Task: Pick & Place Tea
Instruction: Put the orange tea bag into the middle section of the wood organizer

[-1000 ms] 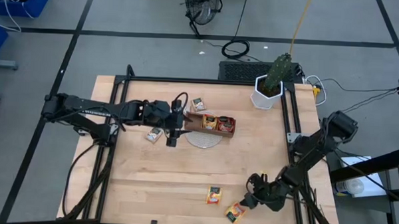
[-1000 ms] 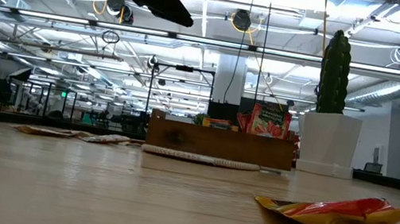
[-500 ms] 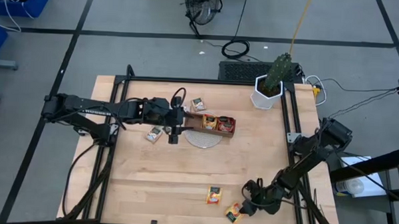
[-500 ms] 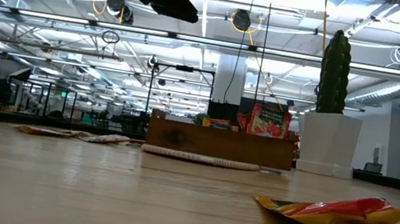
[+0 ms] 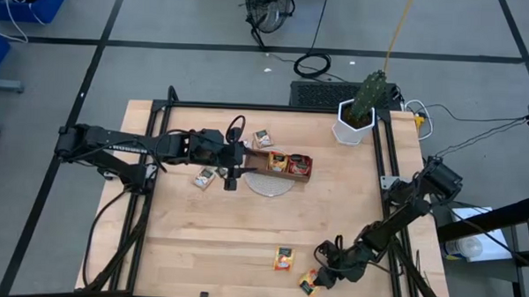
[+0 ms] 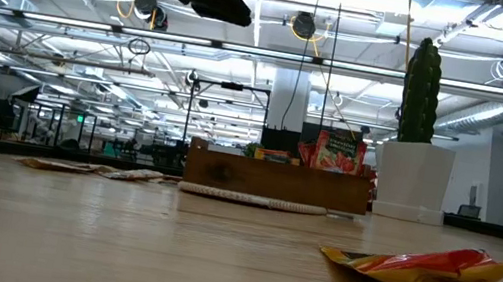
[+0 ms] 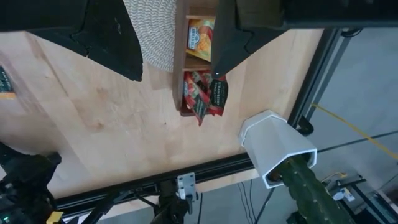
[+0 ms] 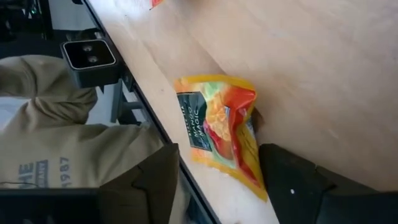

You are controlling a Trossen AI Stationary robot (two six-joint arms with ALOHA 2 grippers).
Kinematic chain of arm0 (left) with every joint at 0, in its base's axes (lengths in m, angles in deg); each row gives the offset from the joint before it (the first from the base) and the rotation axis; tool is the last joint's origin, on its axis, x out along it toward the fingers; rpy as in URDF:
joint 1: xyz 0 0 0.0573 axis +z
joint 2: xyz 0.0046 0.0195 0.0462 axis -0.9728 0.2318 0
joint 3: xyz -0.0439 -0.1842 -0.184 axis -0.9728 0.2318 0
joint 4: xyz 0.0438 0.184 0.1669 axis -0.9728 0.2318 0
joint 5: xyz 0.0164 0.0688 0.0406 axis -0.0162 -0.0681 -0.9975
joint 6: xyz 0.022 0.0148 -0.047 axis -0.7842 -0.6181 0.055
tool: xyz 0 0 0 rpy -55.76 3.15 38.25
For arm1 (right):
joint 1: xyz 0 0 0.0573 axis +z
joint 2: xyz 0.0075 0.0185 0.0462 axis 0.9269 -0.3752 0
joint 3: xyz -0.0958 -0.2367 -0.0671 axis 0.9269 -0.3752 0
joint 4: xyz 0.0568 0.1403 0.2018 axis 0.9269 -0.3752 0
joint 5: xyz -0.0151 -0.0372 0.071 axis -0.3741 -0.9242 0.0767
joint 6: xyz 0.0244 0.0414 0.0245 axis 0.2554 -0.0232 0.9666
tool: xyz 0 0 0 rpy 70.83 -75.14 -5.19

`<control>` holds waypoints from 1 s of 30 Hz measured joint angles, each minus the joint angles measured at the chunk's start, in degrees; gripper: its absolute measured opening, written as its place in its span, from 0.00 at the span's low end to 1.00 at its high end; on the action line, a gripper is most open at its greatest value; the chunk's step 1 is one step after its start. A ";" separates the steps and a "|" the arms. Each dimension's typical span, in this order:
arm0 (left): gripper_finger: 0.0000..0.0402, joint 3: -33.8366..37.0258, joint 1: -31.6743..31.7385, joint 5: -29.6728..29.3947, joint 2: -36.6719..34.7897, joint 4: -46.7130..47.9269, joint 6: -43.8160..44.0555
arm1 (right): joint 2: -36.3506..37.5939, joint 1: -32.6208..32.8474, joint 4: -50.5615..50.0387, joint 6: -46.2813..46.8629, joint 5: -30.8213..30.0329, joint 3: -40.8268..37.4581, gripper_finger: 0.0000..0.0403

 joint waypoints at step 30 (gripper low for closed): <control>0.48 -0.03 0.02 -0.02 0.00 0.31 6.07 | 11.86 -1.10 -10.13 -36.26 -34.42 -0.24 0.00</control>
